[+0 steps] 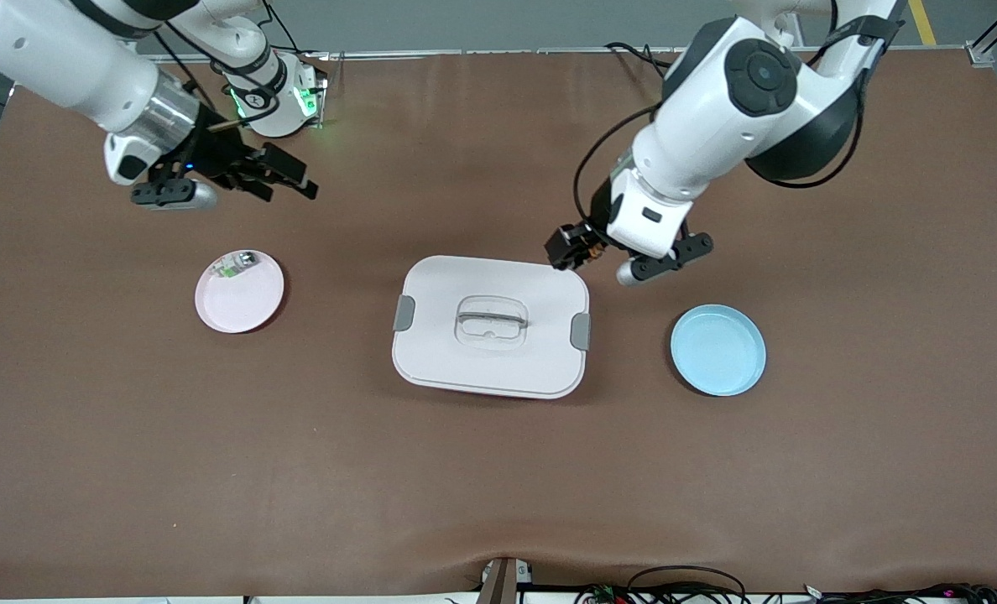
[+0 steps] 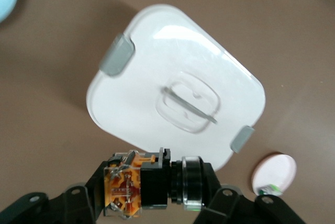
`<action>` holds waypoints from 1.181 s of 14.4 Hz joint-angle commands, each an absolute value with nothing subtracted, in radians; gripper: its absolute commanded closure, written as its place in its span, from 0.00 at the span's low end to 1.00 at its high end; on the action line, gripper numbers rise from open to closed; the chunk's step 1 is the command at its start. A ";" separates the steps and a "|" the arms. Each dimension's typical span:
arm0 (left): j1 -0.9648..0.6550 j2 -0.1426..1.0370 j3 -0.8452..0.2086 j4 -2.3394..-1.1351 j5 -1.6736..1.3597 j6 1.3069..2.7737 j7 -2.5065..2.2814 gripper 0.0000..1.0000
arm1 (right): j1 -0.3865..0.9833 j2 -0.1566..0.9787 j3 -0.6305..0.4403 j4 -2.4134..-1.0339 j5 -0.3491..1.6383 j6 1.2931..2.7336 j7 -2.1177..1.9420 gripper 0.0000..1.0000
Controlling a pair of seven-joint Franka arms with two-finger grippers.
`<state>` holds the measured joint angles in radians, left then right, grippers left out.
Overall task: Transfer orange switch to right arm and place
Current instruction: 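Carry the switch over the white box while the right gripper approaches, then grasp the switch with the right gripper beside the left gripper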
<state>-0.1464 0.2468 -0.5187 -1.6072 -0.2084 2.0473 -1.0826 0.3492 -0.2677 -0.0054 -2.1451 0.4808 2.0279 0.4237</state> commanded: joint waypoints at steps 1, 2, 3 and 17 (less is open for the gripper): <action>-0.192 0.304 -0.520 -1.531 -0.276 2.023 -1.207 1.00 | 0.451 -0.295 -0.015 -2.198 0.538 2.168 0.538 0.00; -0.201 0.319 -0.520 -1.525 -0.294 2.023 -1.254 1.00 | 0.477 -0.295 -0.015 -2.219 0.579 2.221 0.546 0.00; -0.213 0.333 -0.522 -1.510 -0.311 2.025 -1.285 1.00 | 0.495 -0.296 -0.015 -2.241 0.624 2.285 0.546 0.00; -0.264 0.503 -0.520 -1.407 -0.683 2.037 -1.587 1.00 | 0.704 -0.155 -0.015 -2.201 0.715 2.580 0.810 0.00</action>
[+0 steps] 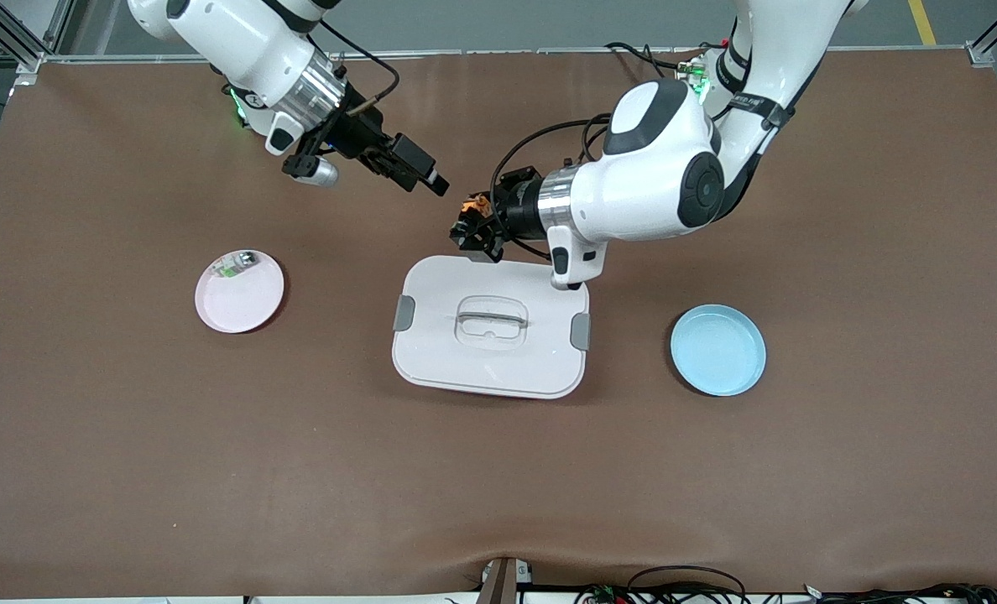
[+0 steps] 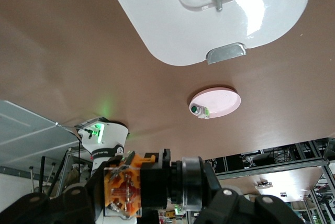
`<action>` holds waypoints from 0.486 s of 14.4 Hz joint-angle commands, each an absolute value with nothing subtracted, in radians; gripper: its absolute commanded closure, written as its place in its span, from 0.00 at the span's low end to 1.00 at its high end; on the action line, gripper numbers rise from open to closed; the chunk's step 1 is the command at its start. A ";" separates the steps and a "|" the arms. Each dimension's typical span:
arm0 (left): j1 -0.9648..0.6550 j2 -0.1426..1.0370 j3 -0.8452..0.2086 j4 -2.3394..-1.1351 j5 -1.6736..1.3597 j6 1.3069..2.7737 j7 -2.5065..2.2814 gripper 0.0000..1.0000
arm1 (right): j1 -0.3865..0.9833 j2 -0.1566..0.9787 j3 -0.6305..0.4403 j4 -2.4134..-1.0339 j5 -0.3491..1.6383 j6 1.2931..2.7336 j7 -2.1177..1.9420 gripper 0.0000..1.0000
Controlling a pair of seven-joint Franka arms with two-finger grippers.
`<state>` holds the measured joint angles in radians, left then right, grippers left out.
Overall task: Transfer orange switch to right arm and place
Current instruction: 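Grasp the switch with the right gripper beside the left gripper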
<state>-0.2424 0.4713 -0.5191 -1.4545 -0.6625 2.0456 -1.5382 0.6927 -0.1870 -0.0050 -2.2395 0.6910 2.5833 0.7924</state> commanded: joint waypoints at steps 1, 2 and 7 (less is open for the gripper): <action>-0.267 0.508 -0.520 -1.401 -0.683 2.037 -1.601 1.00 | 0.704 -0.144 -0.015 -2.195 0.715 2.580 0.810 0.00; -0.273 0.514 -0.520 -1.397 -0.681 2.037 -1.615 1.00 | 0.704 -0.132 -0.015 -2.188 0.716 2.577 0.810 0.00; -0.294 0.514 -0.518 -1.397 -0.680 2.039 -1.618 1.00 | 0.687 -0.071 -0.021 -2.068 0.666 2.384 0.893 0.00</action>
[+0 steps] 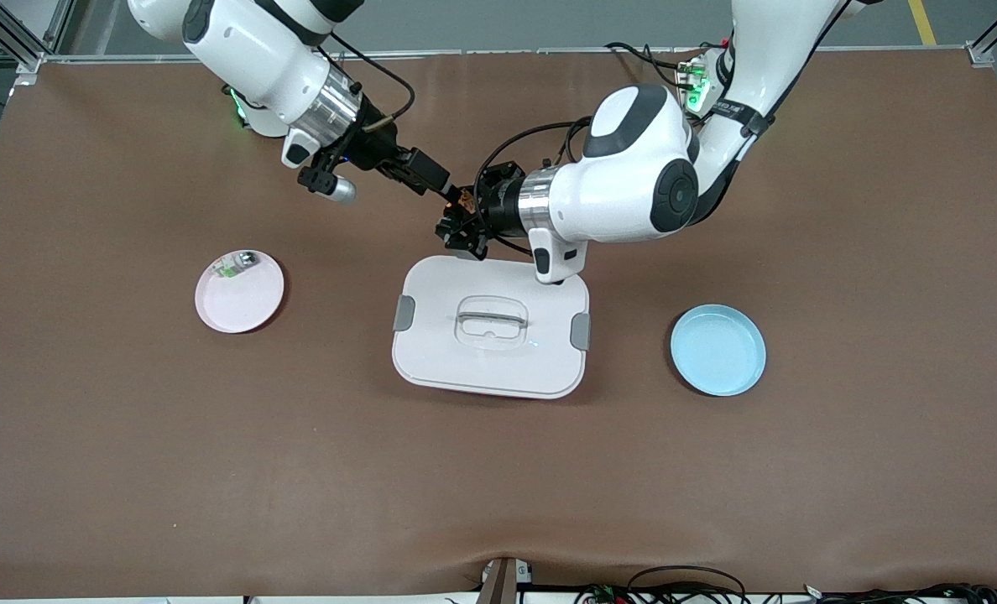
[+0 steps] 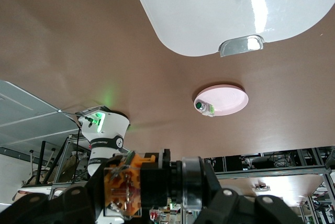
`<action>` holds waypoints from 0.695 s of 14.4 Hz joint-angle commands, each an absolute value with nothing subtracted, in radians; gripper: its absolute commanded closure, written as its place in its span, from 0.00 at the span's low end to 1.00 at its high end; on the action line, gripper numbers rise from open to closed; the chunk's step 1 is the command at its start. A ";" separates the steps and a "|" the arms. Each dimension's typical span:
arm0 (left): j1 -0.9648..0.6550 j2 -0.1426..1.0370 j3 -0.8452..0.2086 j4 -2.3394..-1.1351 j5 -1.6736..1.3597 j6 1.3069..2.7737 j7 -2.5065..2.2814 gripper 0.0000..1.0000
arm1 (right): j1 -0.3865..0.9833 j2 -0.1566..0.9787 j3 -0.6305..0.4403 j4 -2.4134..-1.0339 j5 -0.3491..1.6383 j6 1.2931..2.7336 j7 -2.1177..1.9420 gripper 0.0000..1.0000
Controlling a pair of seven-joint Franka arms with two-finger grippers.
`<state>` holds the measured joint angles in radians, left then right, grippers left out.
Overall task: Transfer orange switch to right arm and place
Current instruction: 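Grasp the switch with the right gripper beside the left gripper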
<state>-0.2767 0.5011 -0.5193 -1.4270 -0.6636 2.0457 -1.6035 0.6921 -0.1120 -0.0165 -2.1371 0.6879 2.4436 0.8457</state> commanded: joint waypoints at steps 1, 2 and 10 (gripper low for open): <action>-0.296 0.515 -0.517 -1.397 -0.680 2.040 -1.618 1.00 | 0.687 -0.061 -0.021 -2.054 0.629 2.373 0.917 0.00; -0.296 0.515 -0.517 -1.397 -0.680 2.040 -1.618 1.00 | 0.687 -0.055 -0.020 -2.048 0.599 2.372 0.936 0.00; -0.295 0.512 -0.518 -1.391 -0.680 2.040 -1.617 1.00 | 0.687 -0.031 -0.018 -2.028 0.485 2.370 0.943 0.00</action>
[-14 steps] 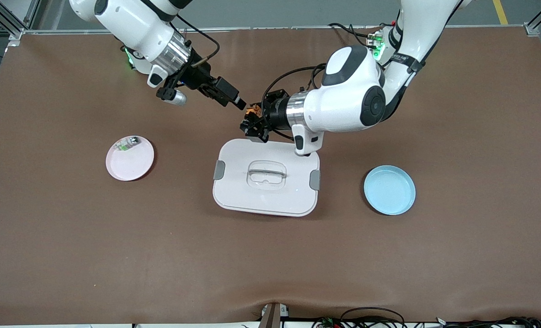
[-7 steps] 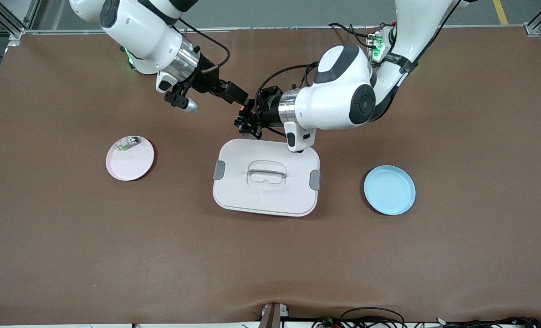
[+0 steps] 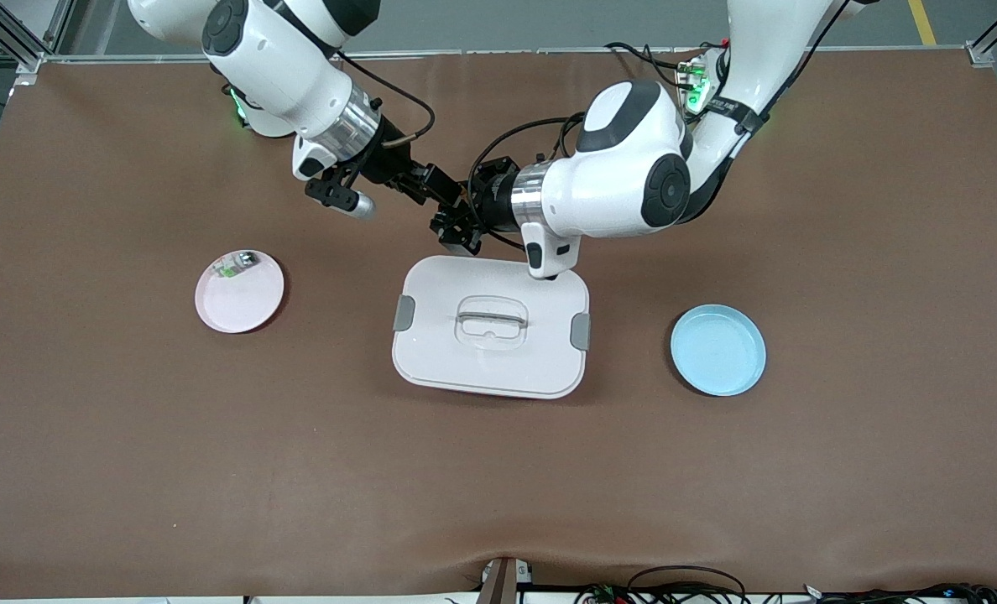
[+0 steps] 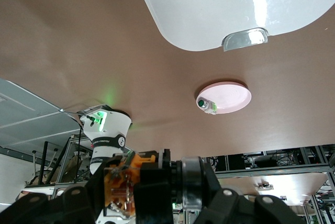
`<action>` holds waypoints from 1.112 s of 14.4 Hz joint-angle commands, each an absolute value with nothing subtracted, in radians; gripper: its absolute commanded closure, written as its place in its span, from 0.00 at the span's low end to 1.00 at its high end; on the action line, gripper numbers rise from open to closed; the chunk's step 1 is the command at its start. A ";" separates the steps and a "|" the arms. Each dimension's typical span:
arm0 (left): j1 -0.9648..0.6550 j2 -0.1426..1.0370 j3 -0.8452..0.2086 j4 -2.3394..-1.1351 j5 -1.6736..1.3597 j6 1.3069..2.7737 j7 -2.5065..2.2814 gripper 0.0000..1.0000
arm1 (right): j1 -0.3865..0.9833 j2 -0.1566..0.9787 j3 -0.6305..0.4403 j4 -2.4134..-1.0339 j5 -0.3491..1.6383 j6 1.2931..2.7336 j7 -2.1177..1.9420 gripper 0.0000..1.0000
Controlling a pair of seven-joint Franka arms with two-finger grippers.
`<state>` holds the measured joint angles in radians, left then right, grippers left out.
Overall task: Transfer orange switch to right arm and place
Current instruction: 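Grasp the switch with the right gripper beside the left gripper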
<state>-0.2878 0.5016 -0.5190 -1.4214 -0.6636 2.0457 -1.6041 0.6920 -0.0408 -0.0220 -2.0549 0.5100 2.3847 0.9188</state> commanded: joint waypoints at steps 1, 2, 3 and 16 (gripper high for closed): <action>-0.295 0.514 -0.518 -1.385 -0.680 2.040 -1.618 1.00 | 0.687 -0.031 -0.018 -2.026 0.485 2.370 0.948 0.00; -0.295 0.514 -0.517 -1.385 -0.680 2.040 -1.618 1.00 | 0.687 -0.029 -0.018 -2.019 0.492 2.372 0.951 0.05; -0.295 0.512 -0.518 -1.385 -0.680 2.040 -1.618 1.00 | 0.687 -0.028 -0.018 -2.013 0.497 2.375 0.951 0.17; -0.279 0.500 -0.514 -1.381 -0.678 2.039 -1.606 0.00 | 0.692 -0.012 -0.018 -1.983 0.497 2.372 0.969 1.00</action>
